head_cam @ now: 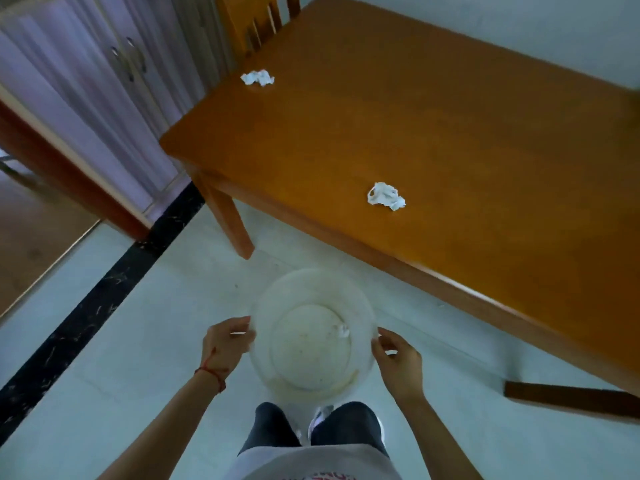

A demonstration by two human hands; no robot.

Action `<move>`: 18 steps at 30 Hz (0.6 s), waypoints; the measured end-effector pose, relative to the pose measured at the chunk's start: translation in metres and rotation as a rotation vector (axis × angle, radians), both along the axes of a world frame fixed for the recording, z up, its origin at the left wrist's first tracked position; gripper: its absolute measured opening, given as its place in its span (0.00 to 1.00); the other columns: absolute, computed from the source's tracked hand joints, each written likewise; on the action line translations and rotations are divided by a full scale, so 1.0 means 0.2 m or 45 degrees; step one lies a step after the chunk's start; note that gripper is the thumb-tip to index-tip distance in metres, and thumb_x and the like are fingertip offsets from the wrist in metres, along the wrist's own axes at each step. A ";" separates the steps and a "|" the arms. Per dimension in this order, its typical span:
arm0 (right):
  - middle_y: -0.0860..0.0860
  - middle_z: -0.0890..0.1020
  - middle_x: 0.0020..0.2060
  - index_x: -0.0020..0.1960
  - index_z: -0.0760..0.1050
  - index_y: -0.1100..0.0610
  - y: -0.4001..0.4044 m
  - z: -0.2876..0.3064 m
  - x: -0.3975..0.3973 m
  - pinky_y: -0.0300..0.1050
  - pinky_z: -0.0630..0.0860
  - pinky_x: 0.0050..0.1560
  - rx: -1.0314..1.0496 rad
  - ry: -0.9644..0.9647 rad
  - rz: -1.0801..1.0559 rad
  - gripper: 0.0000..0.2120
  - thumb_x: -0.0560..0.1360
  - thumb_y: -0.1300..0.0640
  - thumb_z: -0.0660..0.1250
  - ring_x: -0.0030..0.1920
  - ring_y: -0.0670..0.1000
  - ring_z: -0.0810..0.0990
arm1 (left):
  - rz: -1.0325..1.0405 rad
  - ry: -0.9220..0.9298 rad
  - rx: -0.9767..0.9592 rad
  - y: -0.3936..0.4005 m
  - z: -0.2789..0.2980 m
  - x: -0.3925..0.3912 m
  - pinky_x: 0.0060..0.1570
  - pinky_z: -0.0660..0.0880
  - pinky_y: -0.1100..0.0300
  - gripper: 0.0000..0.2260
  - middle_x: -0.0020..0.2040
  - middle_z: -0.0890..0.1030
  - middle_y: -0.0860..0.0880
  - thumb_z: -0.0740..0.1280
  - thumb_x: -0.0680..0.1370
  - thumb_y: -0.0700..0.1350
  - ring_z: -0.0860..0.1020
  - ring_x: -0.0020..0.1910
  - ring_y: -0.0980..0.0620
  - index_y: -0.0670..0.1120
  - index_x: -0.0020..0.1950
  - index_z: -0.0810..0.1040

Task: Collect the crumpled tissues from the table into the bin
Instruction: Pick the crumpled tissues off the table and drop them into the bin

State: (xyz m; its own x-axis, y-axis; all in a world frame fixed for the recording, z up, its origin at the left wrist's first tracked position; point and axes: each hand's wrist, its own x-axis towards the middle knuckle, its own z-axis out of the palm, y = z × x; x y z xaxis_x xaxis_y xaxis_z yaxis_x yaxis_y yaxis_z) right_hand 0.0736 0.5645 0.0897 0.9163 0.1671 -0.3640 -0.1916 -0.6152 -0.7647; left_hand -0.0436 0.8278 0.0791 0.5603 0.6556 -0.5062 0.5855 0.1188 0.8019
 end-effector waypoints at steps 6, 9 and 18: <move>0.51 0.81 0.41 0.56 0.78 0.57 -0.07 -0.01 0.15 0.22 0.71 0.35 -0.021 -0.009 -0.055 0.12 0.74 0.60 0.65 0.38 0.41 0.79 | -0.094 0.000 -0.026 -0.05 0.03 0.25 0.39 0.81 0.56 0.17 0.35 0.84 0.56 0.69 0.69 0.31 0.80 0.39 0.48 0.55 0.36 0.81; 0.52 0.82 0.43 0.57 0.78 0.57 -0.09 -0.03 0.21 0.26 0.70 0.38 -0.028 0.002 -0.075 0.12 0.74 0.59 0.65 0.40 0.46 0.79 | -0.126 0.006 -0.038 -0.06 0.03 0.33 0.43 0.79 0.54 0.14 0.34 0.84 0.59 0.69 0.69 0.32 0.80 0.41 0.47 0.53 0.38 0.81; 0.50 0.80 0.43 0.58 0.77 0.57 -0.04 -0.02 0.30 0.37 0.73 0.44 -0.046 0.049 -0.184 0.12 0.74 0.59 0.65 0.40 0.44 0.77 | -0.264 0.060 -0.053 0.01 0.01 0.52 0.44 0.78 0.56 0.11 0.46 0.82 0.45 0.69 0.70 0.35 0.79 0.44 0.45 0.41 0.51 0.81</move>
